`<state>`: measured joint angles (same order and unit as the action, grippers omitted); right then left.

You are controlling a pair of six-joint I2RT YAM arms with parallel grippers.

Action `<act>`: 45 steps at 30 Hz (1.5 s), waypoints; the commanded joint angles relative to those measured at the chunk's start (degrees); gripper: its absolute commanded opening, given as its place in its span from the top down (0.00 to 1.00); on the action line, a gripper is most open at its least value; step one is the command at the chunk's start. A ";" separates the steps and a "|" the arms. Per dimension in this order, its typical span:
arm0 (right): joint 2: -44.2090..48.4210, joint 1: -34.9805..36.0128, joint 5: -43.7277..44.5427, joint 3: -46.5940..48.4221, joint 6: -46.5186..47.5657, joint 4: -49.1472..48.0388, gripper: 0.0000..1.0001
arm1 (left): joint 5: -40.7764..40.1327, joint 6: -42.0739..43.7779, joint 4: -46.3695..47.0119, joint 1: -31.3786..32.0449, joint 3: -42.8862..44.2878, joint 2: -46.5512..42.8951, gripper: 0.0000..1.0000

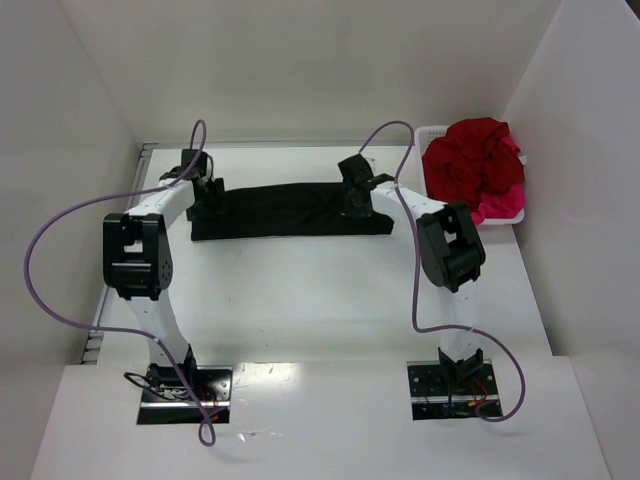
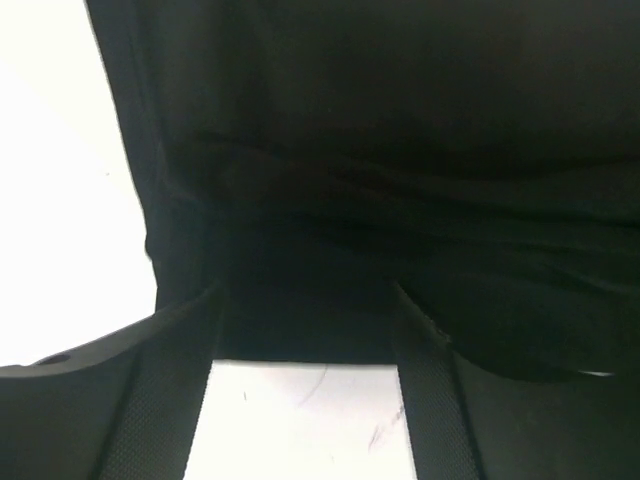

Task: Fold and stack the t-shirts
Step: Fold the other side of the tshirt into a rectangle, then rotate the tshirt 90 degrees

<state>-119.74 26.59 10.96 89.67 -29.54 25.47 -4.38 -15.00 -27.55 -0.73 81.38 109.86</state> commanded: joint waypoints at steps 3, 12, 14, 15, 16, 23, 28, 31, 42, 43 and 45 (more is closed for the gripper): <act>-2.34 -0.31 2.92 2.35 -1.13 1.42 0.95 | -2.82 1.03 -0.05 0.29 3.17 3.33 0.40; -6.72 -0.31 4.07 4.81 -1.66 2.56 0.95 | -4.66 1.65 -0.57 1.52 2.02 5.71 0.60; -7.43 -0.31 4.07 6.65 -1.66 3.08 0.95 | -4.67 1.65 -1.18 1.52 2.02 6.23 0.64; -7.43 -0.31 4.07 6.66 -1.66 3.09 0.95 | -5.19 1.65 -1.19 1.52 1.50 6.24 0.64; -8.04 -0.83 4.07 7.44 -1.14 3.09 0.95 | -5.20 1.65 -1.80 1.52 1.50 6.24 0.65; -12.35 -1.89 4.60 14.29 0.62 3.62 0.91 | -2.47 1.65 -4.17 3.54 -2.28 5.10 0.70; -16.83 -1.89 4.60 21.24 1.15 4.75 0.91 | -1.78 1.12 -7.51 8.10 -3.69 4.57 0.71; -19.99 -1.89 4.60 26.95 1.85 5.37 0.91 | -1.77 -0.55 -9.88 10.66 -3.69 3.43 0.73; -21.15 -1.89 1.96 32.06 4.23 2.04 0.90 | 6.73 -7.49 -15.78 25.93 -10.45 -5.35 0.76; -21.67 -1.89 1.26 32.06 4.23 1.51 0.90 | 7.63 -8.19 -16.48 27.17 -12.11 -6.14 0.77; -22.19 -1.89 0.03 32.59 4.75 0.11 0.90 | 9.11 -10.30 -16.48 29.46 -14.14 -8.52 0.77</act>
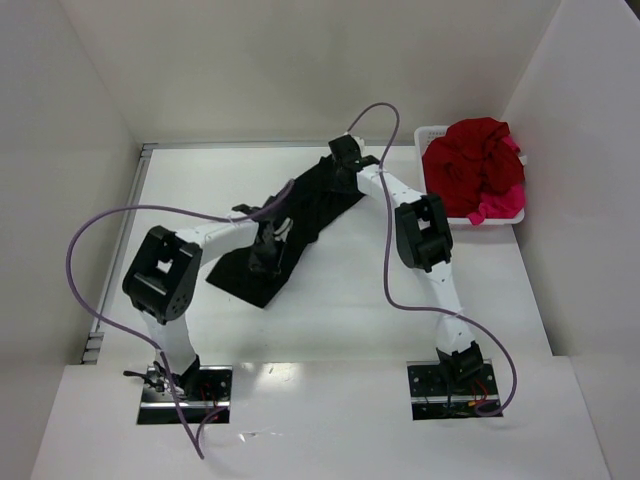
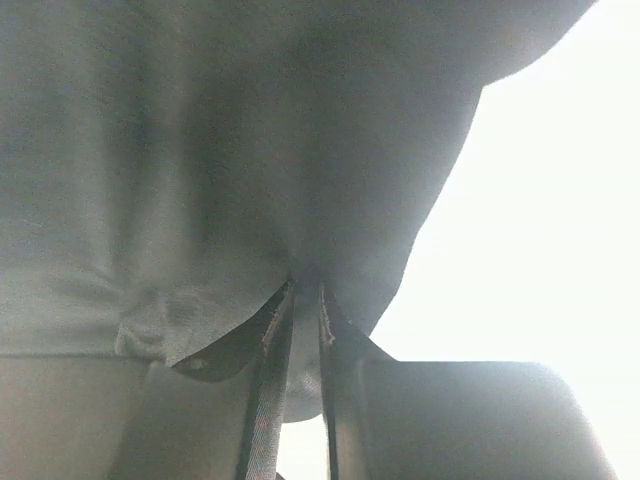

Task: Fold and stack the t-shirts
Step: Rotate the tshirt 90 degrees

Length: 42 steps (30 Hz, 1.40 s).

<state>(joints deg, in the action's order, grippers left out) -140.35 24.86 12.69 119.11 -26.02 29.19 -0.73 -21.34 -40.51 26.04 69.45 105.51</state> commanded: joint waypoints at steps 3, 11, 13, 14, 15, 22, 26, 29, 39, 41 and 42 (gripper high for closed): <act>-3.60 -0.17 -4.07 6.30 1.76 -4.23 0.90 | 6.79 -5.55 -4.05 7.43 -5.19 -7.59 0.77; -5.54 0.36 -9.35 12.28 1.76 -4.76 0.90 | 8.42 -9.58 1.85 17.55 -3.90 -10.07 0.77; -5.02 0.36 -6.81 13.60 1.76 -3.54 0.90 | 3.75 -11.95 0.53 17.55 -1.96 -11.46 0.77; -3.89 0.36 -5.84 14.30 1.76 -1.70 0.90 | -0.11 -12.75 0.52 16.94 -0.91 -14.08 0.77; -2.74 0.36 -4.70 14.31 2.28 -1.68 0.90 | -0.76 -13.37 0.52 14.76 -0.29 -15.59 0.74; 16.59 0.36 -2.93 -5.62 0.44 -5.99 0.67 | -10.59 -17.33 -0.69 8.15 -2.30 -17.54 0.67; 22.57 0.36 -0.40 -19.66 -2.10 -9.23 0.74 | -17.28 -20.84 -4.49 6.84 0.68 -11.05 0.62; 22.06 0.36 1.54 -21.55 -3.24 -8.10 0.85 | -16.33 -21.46 -3.36 4.47 -1.24 -10.50 0.65; 11.78 0.36 3.57 -15.41 -3.77 -5.29 0.93 | -10.69 -21.47 1.40 -4.15 -5.65 -12.44 0.90; 8.09 0.36 3.57 -10.76 -3.77 -3.88 0.93 | -9.38 -20.85 1.40 -4.77 -5.03 -9.99 0.97; 6.86 0.36 3.57 -9.00 -3.25 -2.40 0.94 | -8.77 -20.84 1.92 -4.77 -5.03 -9.19 0.98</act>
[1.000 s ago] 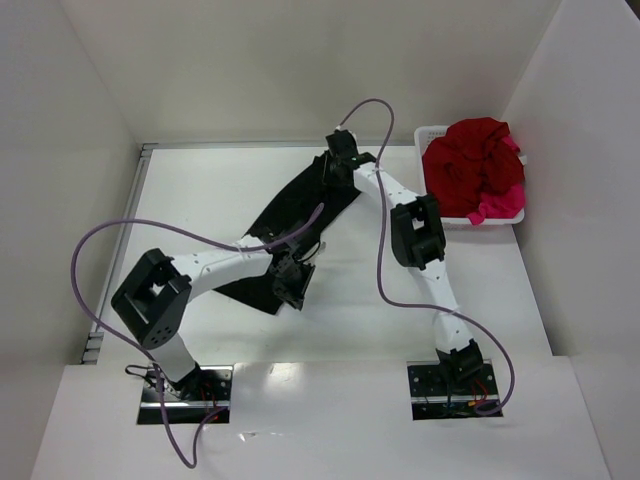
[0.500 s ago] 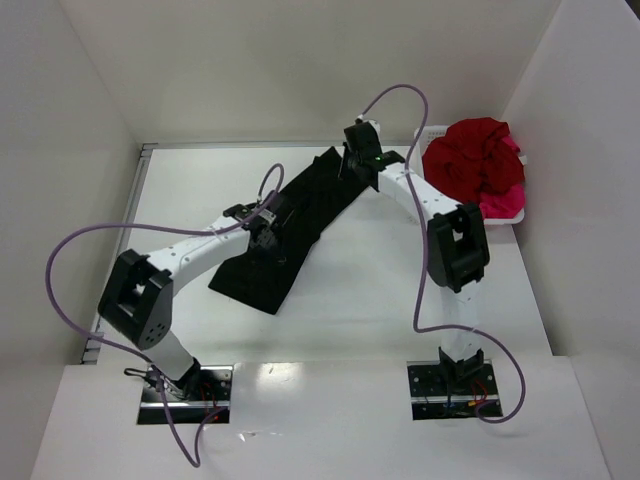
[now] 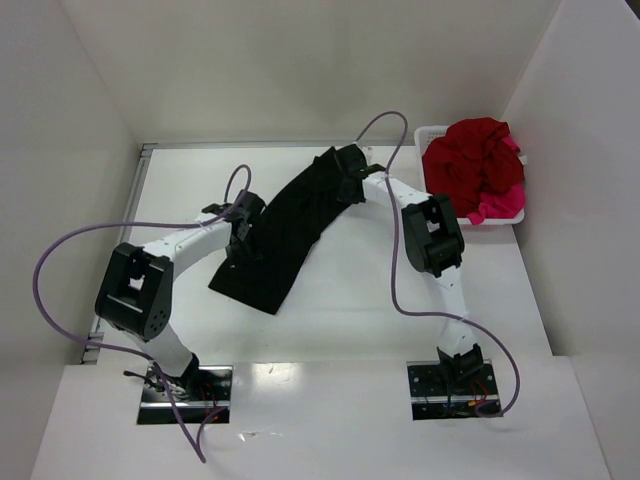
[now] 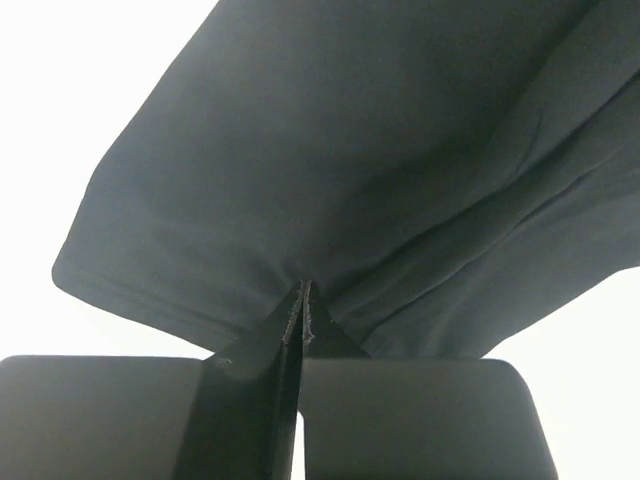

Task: Fold and stack the t-shirts
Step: Rotate the tshirt 90 degrees

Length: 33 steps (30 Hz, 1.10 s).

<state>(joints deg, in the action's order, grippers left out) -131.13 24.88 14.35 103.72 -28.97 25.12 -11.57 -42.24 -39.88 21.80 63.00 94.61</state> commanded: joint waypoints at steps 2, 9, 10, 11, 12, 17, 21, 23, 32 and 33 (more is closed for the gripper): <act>-5.52 0.34 1.91 10.70 -0.30 2.55 0.94 | 2.61 0.66 1.29 -1.06 1.42 3.99 0.99; -14.14 -0.19 2.53 22.65 0.85 6.95 0.94 | 6.47 3.03 3.31 -2.11 1.43 10.24 1.00; -14.67 -0.19 2.53 24.49 0.85 6.96 0.94 | 7.00 3.04 3.32 -2.11 1.42 11.64 1.00; -15.20 -0.19 2.00 25.21 0.85 6.96 0.94 | 8.48 3.56 4.01 -2.11 1.42 12.17 1.00; -16.16 -0.19 1.30 25.91 1.37 6.96 0.94 | 9.19 3.57 4.80 -2.11 0.81 12.18 1.00; -20.65 -0.19 0.25 34.08 1.90 8.36 0.94 | 13.67 6.20 6.04 -1.24 -1.65 13.32 1.00; -26.01 -0.71 -1.16 43.21 2.43 12.56 0.94 | 17.45 8.39 6.04 3.24 -2.18 13.32 1.00; -28.55 -0.71 -1.87 48.40 2.43 13.11 0.94 | 18.08 9.54 4.81 6.49 -2.70 12.63 1.00; -29.71 -0.71 -6.95 50.70 4.89 9.42 0.91 | 22.82 9.54 3.75 19.05 -5.52 9.72 1.00; -29.71 -0.71 -7.75 51.40 4.89 8.55 0.91 | 22.82 9.54 3.75 19.94 -5.52 9.72 1.00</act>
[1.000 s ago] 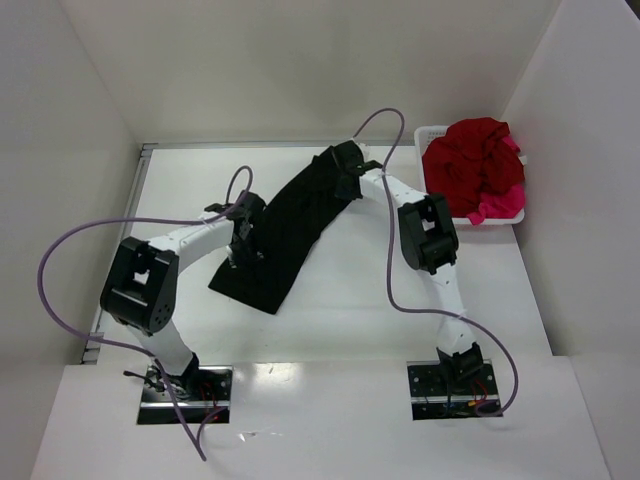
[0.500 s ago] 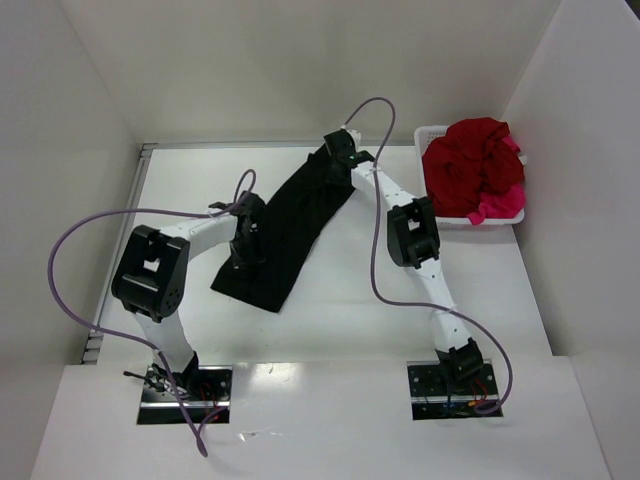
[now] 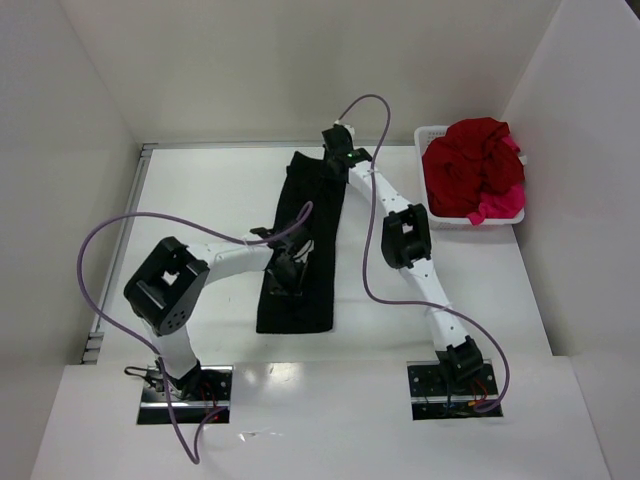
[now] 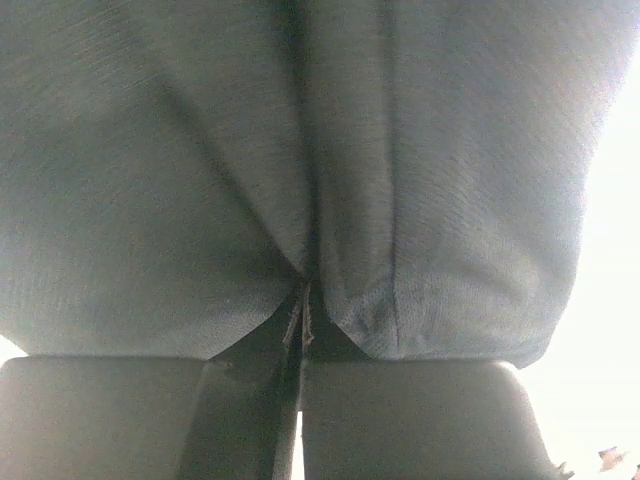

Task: Fold and stack the t-shirts
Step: Rotate the tshirt 90 degrees

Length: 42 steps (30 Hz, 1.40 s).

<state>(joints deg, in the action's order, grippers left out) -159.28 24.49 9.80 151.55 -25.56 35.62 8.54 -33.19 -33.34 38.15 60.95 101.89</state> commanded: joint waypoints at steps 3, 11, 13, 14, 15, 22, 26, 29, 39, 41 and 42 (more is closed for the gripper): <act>-1.56 -0.32 -4.52 4.63 1.48 -2.48 0.91 | 2.71 0.49 -2.78 5.35 -3.47 1.74 1.00; 5.27 -0.32 -3.30 3.94 2.01 1.30 0.91 | -7.12 -0.21 -6.82 4.22 2.14 -4.14 1.00; 9.58 -0.32 -2.60 -2.61 2.53 -0.01 0.91 | -7.91 0.40 -7.35 2.38 3.90 -6.51 1.00; 12.13 -0.32 -1.99 -5.62 2.53 -1.33 0.89 | -8.53 0.41 -7.96 1.84 4.96 -7.22 0.99; 17.46 -0.32 -1.98 -8.78 2.53 -2.73 0.89 | -9.14 1.10 -8.92 1.84 6.19 -7.84 0.98; 35.24 -0.32 -5.23 -35.83 0.78 -10.91 0.83 | -10.92 2.25 -10.08 0.61 13.32 -11.62 0.74; 40.10 -0.32 -5.75 -47.55 0.16 -16.79 0.83 | -2.23 4.79 -3.94 0.61 10.07 -12.41 0.69; 38.35 -0.32 -7.07 -48.72 0.16 -18.48 0.83 | 4.29 6.90 0.73 0.61 8.32 -10.84 0.69; 24.39 -0.32 -11.82 -35.80 -0.89 -14.96 0.95 | 1.40 13.77 6.54 5.62 4.79 -6.00 0.88; 22.71 0.21 -10.95 -32.55 -0.20 -12.34 0.95 | 0.70 13.77 6.54 6.15 4.27 -4.25 0.95; 20.79 0.21 -10.42 -30.10 0.33 -11.54 0.95 | 0.69 13.77 6.54 6.15 4.27 -3.02 0.95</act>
<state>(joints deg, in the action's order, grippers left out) -137.21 24.49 -0.93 114.24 -25.85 22.94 10.09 -21.10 -28.67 44.31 66.00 96.27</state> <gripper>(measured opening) 0.051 0.060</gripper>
